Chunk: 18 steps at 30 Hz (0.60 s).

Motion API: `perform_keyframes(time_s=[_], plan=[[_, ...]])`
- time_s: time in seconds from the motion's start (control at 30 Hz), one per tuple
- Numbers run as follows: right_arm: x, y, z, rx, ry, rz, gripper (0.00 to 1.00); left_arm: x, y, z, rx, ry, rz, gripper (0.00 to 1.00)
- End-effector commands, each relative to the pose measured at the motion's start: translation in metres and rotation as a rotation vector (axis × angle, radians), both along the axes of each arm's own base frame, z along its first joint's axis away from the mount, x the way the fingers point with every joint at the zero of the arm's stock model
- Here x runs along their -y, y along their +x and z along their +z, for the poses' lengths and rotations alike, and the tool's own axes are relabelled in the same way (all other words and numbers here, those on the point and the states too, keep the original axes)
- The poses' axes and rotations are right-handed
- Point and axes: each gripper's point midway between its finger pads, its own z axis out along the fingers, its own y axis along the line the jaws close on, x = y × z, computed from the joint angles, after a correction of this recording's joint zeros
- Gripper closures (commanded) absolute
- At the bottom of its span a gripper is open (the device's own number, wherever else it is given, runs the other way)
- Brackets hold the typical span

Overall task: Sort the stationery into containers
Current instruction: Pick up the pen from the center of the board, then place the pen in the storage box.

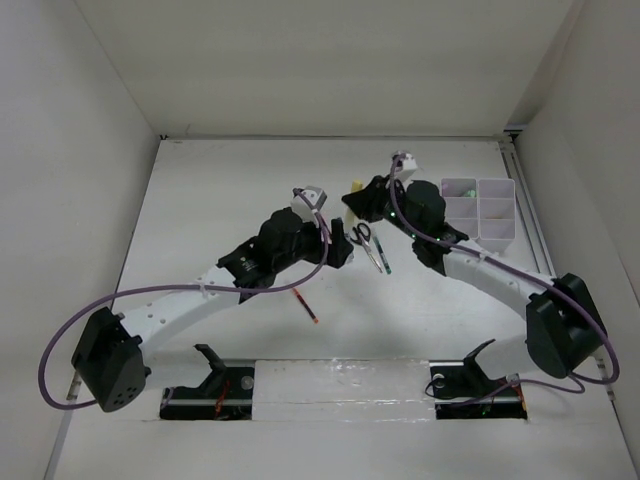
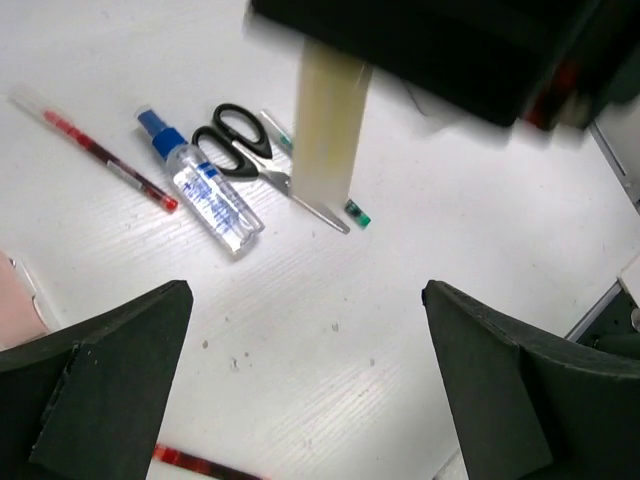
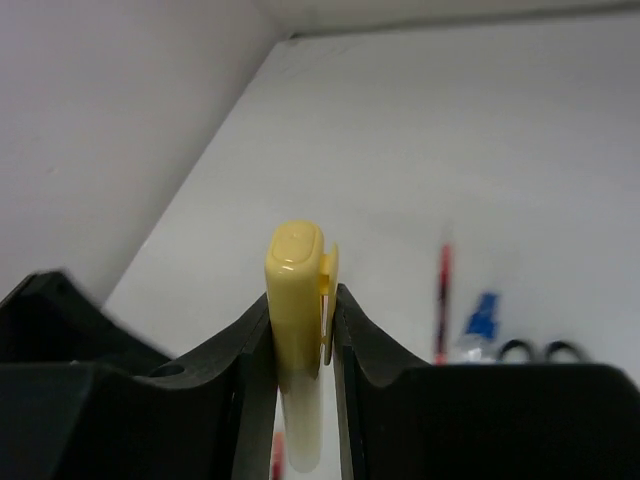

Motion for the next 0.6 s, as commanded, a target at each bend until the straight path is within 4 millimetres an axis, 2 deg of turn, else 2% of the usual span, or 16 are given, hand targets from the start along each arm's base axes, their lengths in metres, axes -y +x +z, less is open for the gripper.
perform_keyframes(time_s=[0.0, 0.07, 0.1, 0.13, 0.17, 0.2, 0.27, 0.3, 0.33, 0.37, 0.4, 0.47, 0.53, 0.57], plan=[[0.064, 0.058, 0.051, 0.219, -0.074, -0.213, 1.0, -0.007, -0.001, 0.011, -0.04, -0.033, 0.069, 0.0], [0.096, 0.079, 0.053, 0.259, -0.144, -0.277, 1.0, -0.019, 0.001, 0.017, -0.053, -0.042, 0.143, 0.0], [0.127, 0.095, 0.054, 0.268, -0.168, -0.34, 1.0, -0.026, -0.002, 0.006, -0.105, -0.024, 0.184, 0.0], [0.142, 0.102, 0.049, 0.286, -0.218, -0.352, 1.0, -0.03, -0.002, 0.008, -0.112, -0.024, 0.209, 0.0], [0.154, 0.108, 0.057, 0.323, -0.222, -0.371, 1.0, -0.035, -0.001, 0.008, -0.112, -0.008, 0.229, 0.0], [0.177, 0.116, 0.05, 0.318, -0.249, -0.386, 1.0, -0.038, -0.004, 0.001, -0.139, 0.013, 0.235, 0.0], [0.196, 0.129, 0.053, 0.37, -0.299, -0.392, 1.0, -0.041, -0.007, 0.008, -0.129, 0.0, 0.234, 0.0], [0.217, 0.136, 0.051, 0.372, -0.32, -0.409, 1.0, -0.043, -0.009, 0.004, -0.133, 0.005, 0.234, 0.0], [0.227, 0.141, 0.052, 0.378, -0.333, -0.42, 1.0, -0.045, -0.011, 0.003, -0.133, 0.005, 0.234, 0.0], [0.236, 0.146, 0.04, 0.358, -0.349, -0.419, 1.0, -0.042, -0.013, 0.005, -0.13, -0.013, 0.215, 0.0], [0.256, 0.149, 0.038, 0.362, -0.352, -0.428, 1.0, -0.041, -0.015, 0.007, -0.122, -0.03, 0.206, 0.0], [0.272, 0.15, 0.031, 0.355, -0.314, -0.424, 1.0, -0.039, -0.017, 0.004, -0.122, -0.029, 0.186, 0.0], [0.29, 0.147, 0.041, 0.418, -0.247, -0.435, 1.0, -0.041, -0.018, 0.003, -0.121, -0.03, 0.185, 0.0], [0.294, 0.148, 0.036, 0.414, -0.234, -0.438, 1.0, -0.038, -0.019, 0.005, -0.12, -0.041, 0.172, 0.0]])
